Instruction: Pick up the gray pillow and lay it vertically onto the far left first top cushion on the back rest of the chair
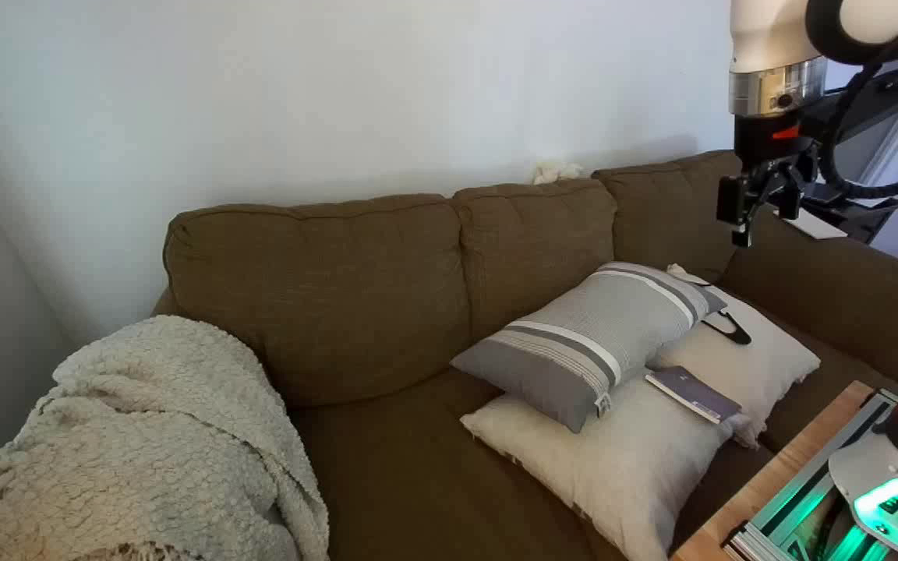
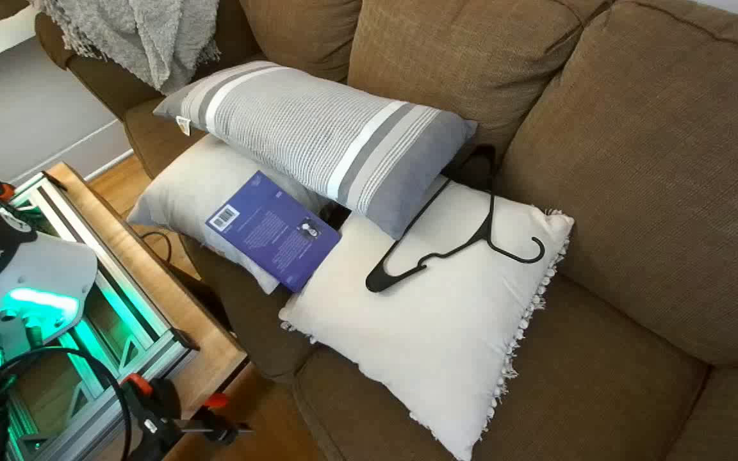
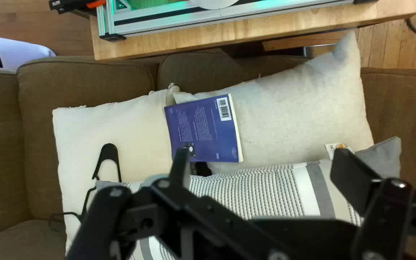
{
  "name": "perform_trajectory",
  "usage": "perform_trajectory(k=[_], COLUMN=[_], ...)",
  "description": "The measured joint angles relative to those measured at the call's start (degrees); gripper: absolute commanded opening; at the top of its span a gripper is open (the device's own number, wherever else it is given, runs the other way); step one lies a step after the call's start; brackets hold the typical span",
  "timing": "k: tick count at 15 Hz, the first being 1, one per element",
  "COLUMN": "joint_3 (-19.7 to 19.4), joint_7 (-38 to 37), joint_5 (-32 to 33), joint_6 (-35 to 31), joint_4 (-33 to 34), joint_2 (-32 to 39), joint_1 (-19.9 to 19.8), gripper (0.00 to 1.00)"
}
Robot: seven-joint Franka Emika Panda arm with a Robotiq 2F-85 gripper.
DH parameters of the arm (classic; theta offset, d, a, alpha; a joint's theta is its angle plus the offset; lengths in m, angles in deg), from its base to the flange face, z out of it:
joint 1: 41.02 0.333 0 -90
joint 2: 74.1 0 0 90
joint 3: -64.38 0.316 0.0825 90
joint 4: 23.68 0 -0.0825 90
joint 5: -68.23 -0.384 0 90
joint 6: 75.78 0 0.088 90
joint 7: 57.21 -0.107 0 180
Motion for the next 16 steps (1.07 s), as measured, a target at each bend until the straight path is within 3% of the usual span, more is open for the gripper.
perform_trajectory(k=[6,8,12,16], joint_3=[-0.29,-2.2,-9.46,-14.99], joint_7=[-0.1,-1.51,-2.17,-6.35], joint_5=[0.3,0.93,3.41,5.42], joint_6=[-0.41,-3.61,-13.13,-26.39], joint_4=[-0.01,-0.36,-2.48,-2.92], joint_2=[0.05,0.35,5.3,16.0], joint_1=[-0.01,-1.3,-8.14,-14.58], gripper=[1.0,1.0,1.0,1.0])
